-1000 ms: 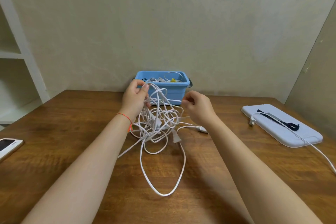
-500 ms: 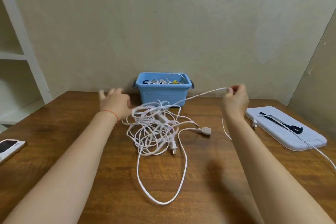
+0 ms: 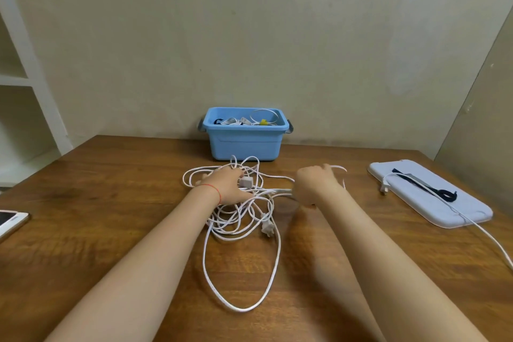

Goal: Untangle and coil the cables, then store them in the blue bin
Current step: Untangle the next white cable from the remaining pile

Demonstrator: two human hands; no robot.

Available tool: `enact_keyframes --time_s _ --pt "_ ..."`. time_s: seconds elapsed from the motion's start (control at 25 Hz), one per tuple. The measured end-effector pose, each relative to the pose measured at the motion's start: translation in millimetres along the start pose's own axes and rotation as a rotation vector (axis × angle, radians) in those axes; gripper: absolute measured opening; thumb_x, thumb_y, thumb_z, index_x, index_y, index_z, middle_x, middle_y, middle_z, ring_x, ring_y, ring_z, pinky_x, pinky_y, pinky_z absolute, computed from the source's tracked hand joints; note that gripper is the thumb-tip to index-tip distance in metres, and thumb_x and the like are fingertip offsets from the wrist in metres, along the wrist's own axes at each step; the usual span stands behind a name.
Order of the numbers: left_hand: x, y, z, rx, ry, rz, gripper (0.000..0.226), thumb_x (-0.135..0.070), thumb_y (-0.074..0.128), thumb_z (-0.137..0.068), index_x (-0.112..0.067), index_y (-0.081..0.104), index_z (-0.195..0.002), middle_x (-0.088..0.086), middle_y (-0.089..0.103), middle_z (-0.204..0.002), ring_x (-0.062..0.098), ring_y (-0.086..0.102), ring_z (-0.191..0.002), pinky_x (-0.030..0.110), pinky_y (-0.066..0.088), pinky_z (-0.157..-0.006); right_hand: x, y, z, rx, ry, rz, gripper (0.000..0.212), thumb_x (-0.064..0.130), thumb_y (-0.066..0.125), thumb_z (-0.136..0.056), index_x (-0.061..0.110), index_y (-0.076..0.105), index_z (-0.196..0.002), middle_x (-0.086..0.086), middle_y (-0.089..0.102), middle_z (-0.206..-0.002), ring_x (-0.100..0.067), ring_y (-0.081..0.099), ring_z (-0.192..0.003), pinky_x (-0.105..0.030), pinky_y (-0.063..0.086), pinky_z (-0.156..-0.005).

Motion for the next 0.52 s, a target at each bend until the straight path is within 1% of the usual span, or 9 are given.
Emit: enact_keyframes --time_s 0.04,0.08,0.12,0.2,0.24,0.32,0.4,0.48,0.52 --pt "3.7 5.3 -2.3 0.017 -0.01 0.05 0.077 -0.067 0.066 -0.079 -0.033 0.044 -0.144 0.002 0.044 -0.147 0.028 0.043 -0.135 0.052 0.039 -0.108 7.4 2.0 -1.6 0.02 -0.079 -0.071 0.022 0.02 0.046 -0.095 0.013 0.064 -0.105 -0.008 0.066 -0.115 -0.028 0.056 -0.109 -0.043 0.034 -0.106" --pt "5.6 8.6 -3.3 0.016 -0.005 0.089 0.078 -0.069 0.067 -0.076 -0.036 0.044 -0.143 0.003 0.043 -0.147 0.029 0.042 -0.135 0.053 0.039 -0.108 13.8 5.5 -5.1 0.041 -0.123 -0.179 0.023 0.02 0.045 -0.097 0.012 0.065 -0.105 -0.006 0.066 -0.112 -0.025 0.057 -0.102 -0.04 0.039 -0.1" --pt "7.8 10.6 -2.2 0.014 0.01 0.125 0.081 -0.071 0.067 -0.073 -0.038 0.042 -0.143 0.003 0.042 -0.148 0.03 0.04 -0.136 0.054 0.038 -0.109 20.6 8.6 -7.5 0.066 -0.144 -0.293 0.023 0.02 0.045 -0.098 0.013 0.066 -0.105 -0.005 0.066 -0.108 -0.023 0.058 -0.097 -0.037 0.044 -0.091" --pt "10.9 11.9 2.8 0.018 0.032 0.206 0.092 -0.074 0.067 -0.063 -0.044 0.037 -0.145 0.004 0.038 -0.151 0.031 0.038 -0.138 0.056 0.036 -0.11 30.5 14.8 -11.5 0.029 -0.17 -0.454 0.015 0.023 0.051 -0.099 0.016 0.064 -0.101 -0.004 0.064 -0.104 -0.021 0.058 -0.092 -0.03 0.046 -0.074" --pt "13.9 13.0 5.2 0.02 0.034 0.226 0.093 -0.073 0.068 -0.062 -0.045 0.035 -0.145 0.004 0.038 -0.152 0.031 0.037 -0.139 0.057 0.035 -0.11 34.8 17.7 -15.0 -0.018 -0.194 -0.481 0.011 0.024 0.056 -0.097 0.017 0.064 -0.1 -0.003 0.063 -0.104 -0.02 0.058 -0.091 -0.028 0.044 -0.072" --pt "17.6 16.1 8.6 0.01 0.019 0.17 0.084 -0.065 0.071 -0.071 -0.046 0.034 -0.145 0.003 0.037 -0.153 0.032 0.036 -0.139 0.058 0.032 -0.11 40.5 18.8 -18.6 -0.065 -0.238 -0.522 0.012 0.027 0.065 -0.093 0.019 0.067 -0.103 0.0 0.062 -0.102 -0.016 0.056 -0.09 -0.026 0.042 -0.072" --pt "18.3 17.3 11.2 -0.014 -0.017 0.103 0.077 -0.062 0.069 -0.078 -0.046 0.035 -0.145 0.002 0.038 -0.153 0.031 0.036 -0.14 0.058 0.029 -0.111 42.6 16.4 -23.0 -0.122 -0.249 -0.584 0.016 0.029 0.067 -0.092 0.02 0.072 -0.104 0.003 0.061 -0.096 -0.017 0.058 -0.091 -0.027 0.044 -0.073" --pt "19.8 16.9 11.7 -0.021 -0.057 0.092 0.078 -0.066 0.067 -0.078 -0.046 0.034 -0.145 0.0 0.04 -0.153 0.029 0.036 -0.141 0.058 0.026 -0.112 37.2 14.2 -28.3 -0.312 -0.21 -0.648 0.016 0.029 0.066 -0.093 0.018 0.075 -0.1 0.001 0.059 -0.094 -0.021 0.055 -0.095 -0.034 0.045 -0.079" --pt "22.9 16.2 11.3 -0.038 -0.084 0.091 0.077 -0.065 0.067 -0.079 -0.047 0.034 -0.145 -0.001 0.041 -0.152 0.028 0.037 -0.14 0.059 0.024 -0.113 30.6 13.4 -31.0 -0.42 -0.158 -0.705 0.017 0.028 0.065 -0.094 0.016 0.076 -0.097 -0.002 0.058 -0.093 -0.022 0.054 -0.094 -0.035 0.044 -0.08"
Point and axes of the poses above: each hand's wrist, its own z-axis away from the middle knuckle, its own y-axis out of the palm, x = y × z, the point moved 1 cm from there along -z, towards the middle knuckle
